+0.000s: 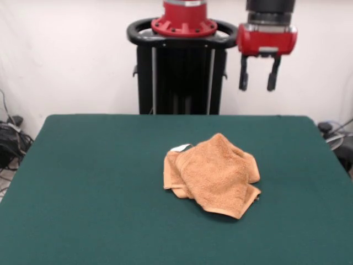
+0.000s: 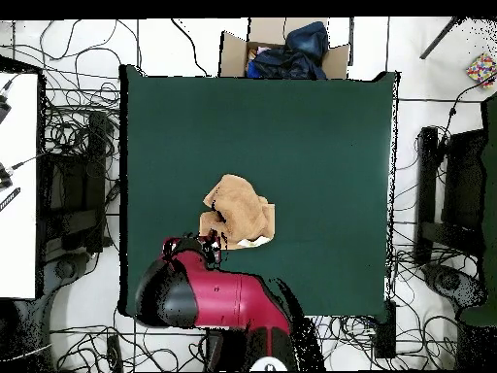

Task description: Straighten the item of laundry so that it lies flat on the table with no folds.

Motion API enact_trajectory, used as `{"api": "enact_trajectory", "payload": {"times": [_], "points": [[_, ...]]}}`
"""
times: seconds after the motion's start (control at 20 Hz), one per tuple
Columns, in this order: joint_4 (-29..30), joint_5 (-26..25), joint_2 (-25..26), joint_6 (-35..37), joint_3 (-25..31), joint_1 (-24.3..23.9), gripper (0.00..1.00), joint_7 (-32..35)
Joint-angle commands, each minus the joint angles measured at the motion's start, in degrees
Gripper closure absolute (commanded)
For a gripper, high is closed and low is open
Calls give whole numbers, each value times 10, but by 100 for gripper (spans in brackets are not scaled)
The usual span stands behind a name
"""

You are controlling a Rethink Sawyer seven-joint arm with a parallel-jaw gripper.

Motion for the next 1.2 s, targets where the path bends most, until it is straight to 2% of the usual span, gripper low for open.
{"api": "enact_trajectory", "payload": {"times": [0.05,0.35,0.55,1.0,1.2], "points": [[-16,-3,115,-74,6,-2,0,116],[-39,6,176,-134,6,-4,0,113],[-64,10,206,-144,18,-10,0,105],[-114,36,226,-118,15,14,0,104],[-118,43,225,-112,7,25,0,111]]}}
